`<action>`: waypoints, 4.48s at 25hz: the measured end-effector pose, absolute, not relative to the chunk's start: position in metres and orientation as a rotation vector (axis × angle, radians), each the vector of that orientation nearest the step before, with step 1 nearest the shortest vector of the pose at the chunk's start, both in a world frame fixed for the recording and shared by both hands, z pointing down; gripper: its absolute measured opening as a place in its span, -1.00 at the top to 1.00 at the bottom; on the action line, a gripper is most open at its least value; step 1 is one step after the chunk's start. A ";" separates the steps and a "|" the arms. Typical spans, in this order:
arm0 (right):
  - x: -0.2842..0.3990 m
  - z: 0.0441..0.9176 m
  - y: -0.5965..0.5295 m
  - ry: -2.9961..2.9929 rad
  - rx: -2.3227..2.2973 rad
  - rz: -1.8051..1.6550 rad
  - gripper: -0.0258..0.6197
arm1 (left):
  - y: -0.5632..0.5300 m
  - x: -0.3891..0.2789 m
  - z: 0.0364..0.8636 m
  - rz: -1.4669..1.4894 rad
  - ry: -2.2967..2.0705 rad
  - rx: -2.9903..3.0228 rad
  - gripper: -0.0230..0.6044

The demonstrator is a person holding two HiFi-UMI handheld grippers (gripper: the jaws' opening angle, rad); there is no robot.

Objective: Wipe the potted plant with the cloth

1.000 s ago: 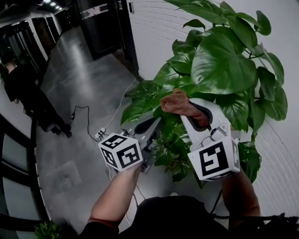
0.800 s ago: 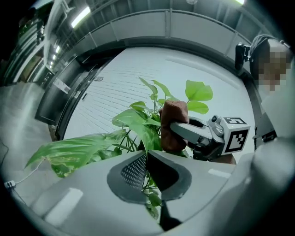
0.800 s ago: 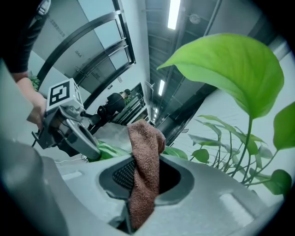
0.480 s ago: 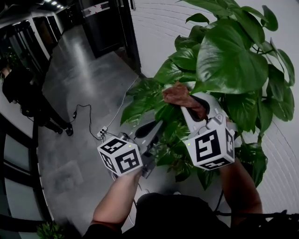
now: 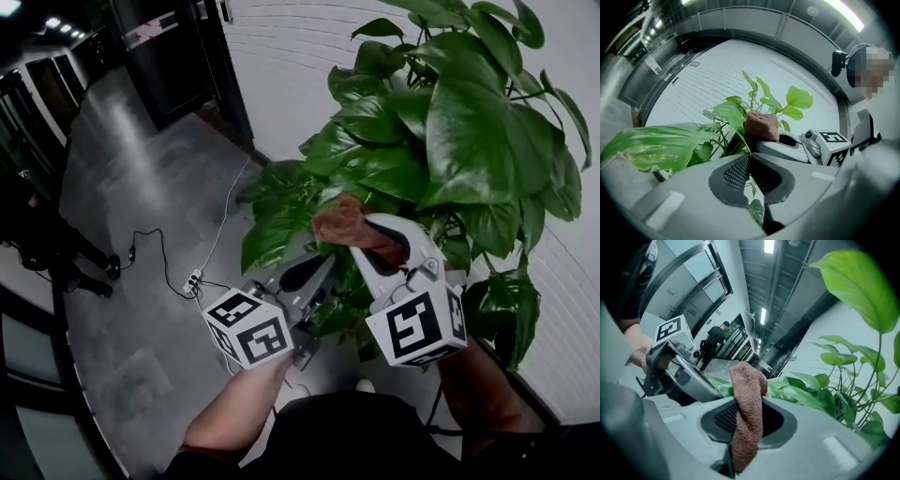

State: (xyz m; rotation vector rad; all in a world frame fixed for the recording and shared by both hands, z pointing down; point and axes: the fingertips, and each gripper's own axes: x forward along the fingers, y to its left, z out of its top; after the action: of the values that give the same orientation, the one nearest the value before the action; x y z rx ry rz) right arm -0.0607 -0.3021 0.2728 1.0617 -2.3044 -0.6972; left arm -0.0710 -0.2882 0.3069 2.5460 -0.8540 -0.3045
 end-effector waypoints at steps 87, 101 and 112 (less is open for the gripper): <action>-0.108 0.300 -0.269 -2.139 0.968 -0.554 0.71 | -0.265 -0.062 0.333 -0.149 -0.626 2.804 0.86; -0.160 0.284 -0.250 -2.295 0.923 -0.575 0.71 | -0.244 -0.126 0.349 -0.210 -0.700 2.722 0.82; -0.192 0.273 -0.291 -2.174 1.082 -0.754 0.71 | -0.254 -0.188 0.337 -0.278 -0.779 2.636 0.72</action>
State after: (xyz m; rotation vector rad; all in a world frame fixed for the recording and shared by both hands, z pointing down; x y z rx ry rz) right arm -0.1917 -0.2912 0.2726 1.0821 -2.1741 -0.7539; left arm -0.1877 -0.2541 0.3371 2.6357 -0.7791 -0.2776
